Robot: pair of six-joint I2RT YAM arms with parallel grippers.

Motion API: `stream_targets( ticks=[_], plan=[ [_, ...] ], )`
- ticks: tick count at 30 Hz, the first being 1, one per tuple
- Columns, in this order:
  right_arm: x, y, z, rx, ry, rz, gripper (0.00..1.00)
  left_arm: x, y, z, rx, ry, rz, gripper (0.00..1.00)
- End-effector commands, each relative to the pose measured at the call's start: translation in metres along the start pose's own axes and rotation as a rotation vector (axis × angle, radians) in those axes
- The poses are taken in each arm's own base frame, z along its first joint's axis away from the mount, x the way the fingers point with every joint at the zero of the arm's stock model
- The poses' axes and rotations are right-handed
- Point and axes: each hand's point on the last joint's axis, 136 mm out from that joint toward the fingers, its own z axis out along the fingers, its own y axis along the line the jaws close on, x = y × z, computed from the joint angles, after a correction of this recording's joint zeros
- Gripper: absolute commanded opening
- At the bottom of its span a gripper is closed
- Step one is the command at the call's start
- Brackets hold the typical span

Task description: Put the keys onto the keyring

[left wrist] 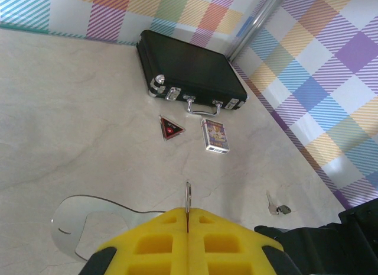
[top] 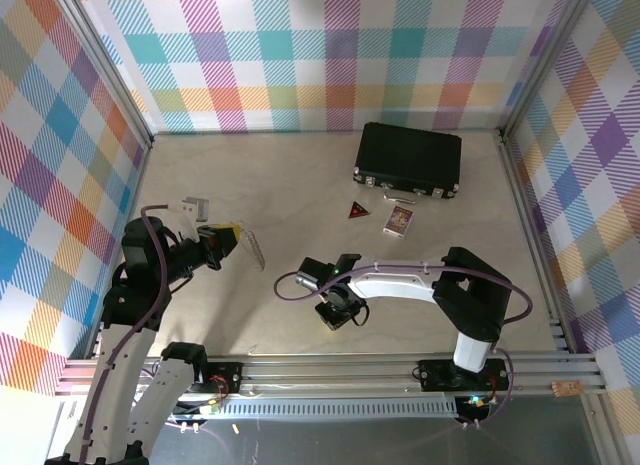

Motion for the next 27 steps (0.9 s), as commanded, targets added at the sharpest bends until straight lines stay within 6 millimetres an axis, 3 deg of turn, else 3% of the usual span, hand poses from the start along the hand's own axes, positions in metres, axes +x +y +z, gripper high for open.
stream_targets(
  ticks=[1,27],
  plan=[
    [-0.003,-0.002,-0.002,0.029,-0.002,0.002,0.28,-0.006,-0.003,-0.004,0.012,-0.03,0.03,0.0],
    [-0.004,-0.015,-0.011,0.097,-0.035,-0.031,0.08,-0.007,-0.004,-0.004,0.017,-0.033,0.026,0.0]
  ],
)
